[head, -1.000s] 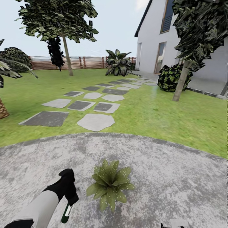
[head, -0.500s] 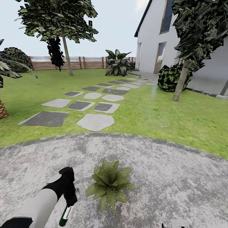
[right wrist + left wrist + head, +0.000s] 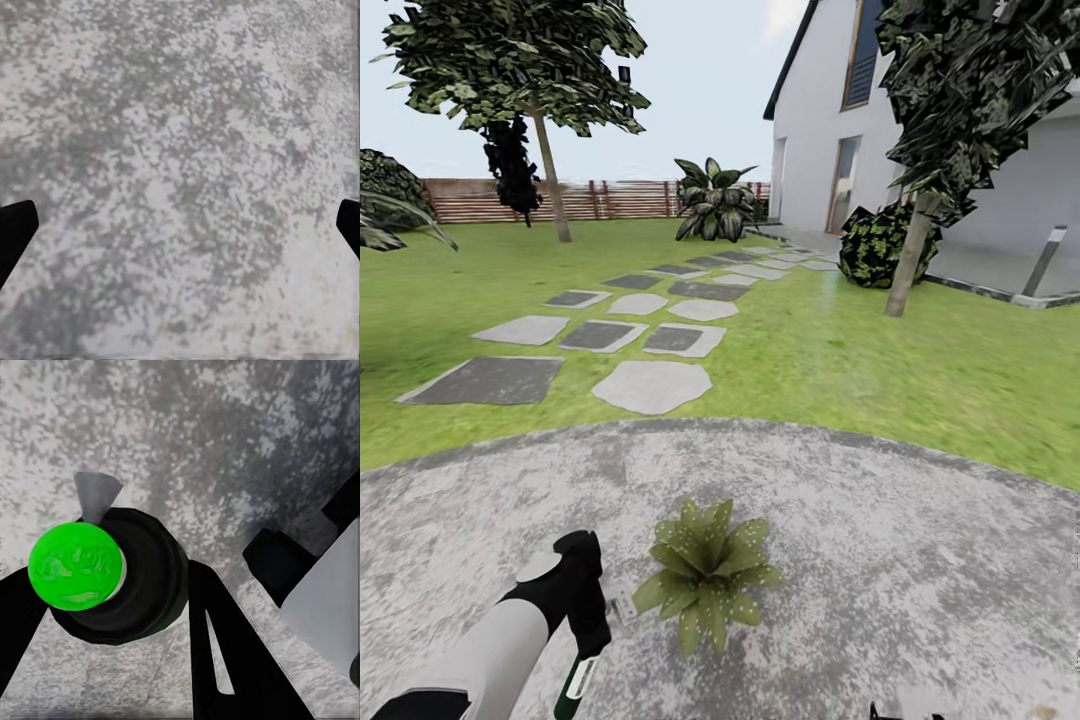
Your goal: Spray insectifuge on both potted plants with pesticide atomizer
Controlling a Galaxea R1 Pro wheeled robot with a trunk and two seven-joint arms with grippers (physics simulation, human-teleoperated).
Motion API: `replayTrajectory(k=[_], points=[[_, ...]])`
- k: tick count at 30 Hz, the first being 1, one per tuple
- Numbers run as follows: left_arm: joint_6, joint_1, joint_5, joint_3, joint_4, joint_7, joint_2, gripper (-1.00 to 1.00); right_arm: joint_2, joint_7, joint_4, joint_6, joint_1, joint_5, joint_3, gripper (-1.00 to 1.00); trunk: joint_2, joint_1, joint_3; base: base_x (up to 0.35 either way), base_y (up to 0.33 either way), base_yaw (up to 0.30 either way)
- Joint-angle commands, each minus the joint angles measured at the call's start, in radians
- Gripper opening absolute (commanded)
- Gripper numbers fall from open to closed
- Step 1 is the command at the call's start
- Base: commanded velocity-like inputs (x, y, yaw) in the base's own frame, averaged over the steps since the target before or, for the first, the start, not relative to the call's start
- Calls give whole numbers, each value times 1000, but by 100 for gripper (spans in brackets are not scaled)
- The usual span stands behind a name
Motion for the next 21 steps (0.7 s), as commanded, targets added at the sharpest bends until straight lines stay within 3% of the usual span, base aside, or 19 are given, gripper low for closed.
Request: replayTrajectory(k=[1, 6, 12, 17, 21], points=[[12, 0, -2, -2, -2, -5, 0, -100, 0, -5, 1, -3, -1, -5, 8, 100, 0, 0, 0, -41, 291, -240], [19, -4, -1, -2, -4, -3, 3, -100, 0, -5, 1, -3, -1, -4, 9, 100, 0, 0, 2, 46, 304, -225], [19, -4, 0, -2, -5, -2, 1, -100, 1, -5, 0, -3, -1, -4, 9, 100, 0, 0, 3, 175, 287, -31], [18, 3, -1, -3, -4, 2, 15, -100, 1, -5, 0, -3, -1, -4, 8, 100, 0, 0, 3, 63, 71, -2], [16, 5, -1, -3, -5, 7, 18, -100, 0, -5, 0, -3, -1, -4, 8, 100, 0, 0, 3, 3, 3, -179]])
